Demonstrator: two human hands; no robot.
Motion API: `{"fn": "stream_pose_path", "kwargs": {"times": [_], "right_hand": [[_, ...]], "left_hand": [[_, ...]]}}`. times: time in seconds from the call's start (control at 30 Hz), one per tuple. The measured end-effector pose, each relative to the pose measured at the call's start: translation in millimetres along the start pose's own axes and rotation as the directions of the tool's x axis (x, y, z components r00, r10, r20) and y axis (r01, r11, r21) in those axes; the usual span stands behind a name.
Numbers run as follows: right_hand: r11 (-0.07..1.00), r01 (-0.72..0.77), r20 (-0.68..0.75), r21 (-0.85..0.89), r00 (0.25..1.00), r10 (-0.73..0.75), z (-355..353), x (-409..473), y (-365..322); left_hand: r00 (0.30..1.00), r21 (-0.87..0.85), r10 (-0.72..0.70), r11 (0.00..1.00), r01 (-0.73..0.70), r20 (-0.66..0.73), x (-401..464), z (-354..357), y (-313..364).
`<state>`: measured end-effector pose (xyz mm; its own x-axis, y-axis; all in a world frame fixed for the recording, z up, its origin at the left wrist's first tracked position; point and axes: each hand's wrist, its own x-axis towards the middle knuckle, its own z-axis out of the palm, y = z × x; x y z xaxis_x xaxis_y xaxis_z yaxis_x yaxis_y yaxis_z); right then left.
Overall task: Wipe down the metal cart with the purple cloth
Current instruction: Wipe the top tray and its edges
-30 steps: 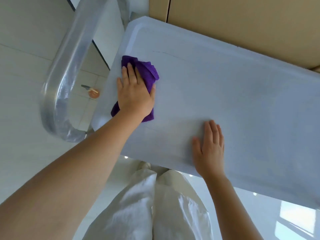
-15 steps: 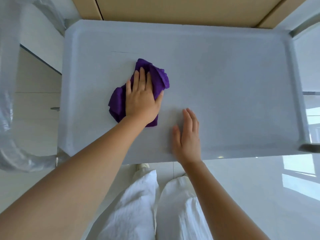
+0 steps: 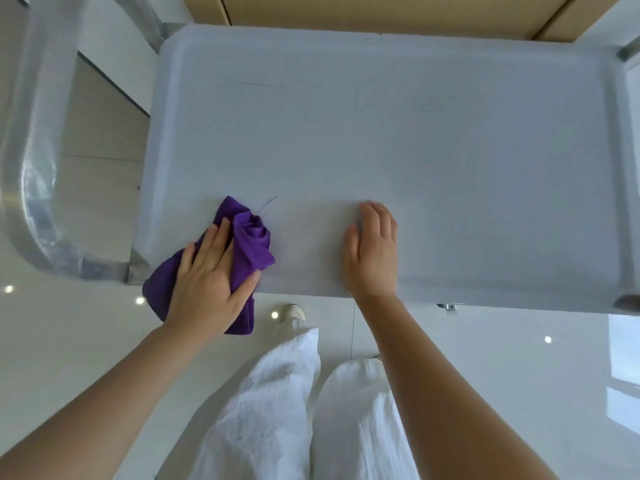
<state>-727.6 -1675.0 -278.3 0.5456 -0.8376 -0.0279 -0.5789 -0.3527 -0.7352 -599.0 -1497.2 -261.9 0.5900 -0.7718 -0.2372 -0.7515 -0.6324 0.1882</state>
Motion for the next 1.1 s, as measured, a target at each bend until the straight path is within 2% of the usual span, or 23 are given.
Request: {"fn": "stream_pose_path", "kwargs": {"times": [0.1,0.27,0.47,0.7,1.1], "right_hand": [[0.999,0.041,0.033,-0.011,0.999,-0.041,-2,-1,3],[0.996,0.06,0.051,-0.065,0.997,-0.057,1,-4,4],[0.991,0.056,0.071,-0.123,0.996,-0.048,3,-5,3],[0.991,0.041,0.063,-0.124,0.997,-0.033,-1,-4,2],[0.993,-0.06,0.024,0.106,0.998,0.058,-9,-7,-1]], "left_hand": [[0.997,0.125,-0.075,0.989,0.074,0.006,-29,3,-30],[1.0,0.245,-0.005,0.97,0.004,0.006,-24,8,-42],[0.993,0.192,0.105,0.977,-0.093,-0.052,-11,14,-24],[0.962,0.241,0.258,0.943,-0.231,-0.089,0,22,-1],[0.909,0.335,0.412,0.867,-0.369,-0.066,22,40,92]]}}
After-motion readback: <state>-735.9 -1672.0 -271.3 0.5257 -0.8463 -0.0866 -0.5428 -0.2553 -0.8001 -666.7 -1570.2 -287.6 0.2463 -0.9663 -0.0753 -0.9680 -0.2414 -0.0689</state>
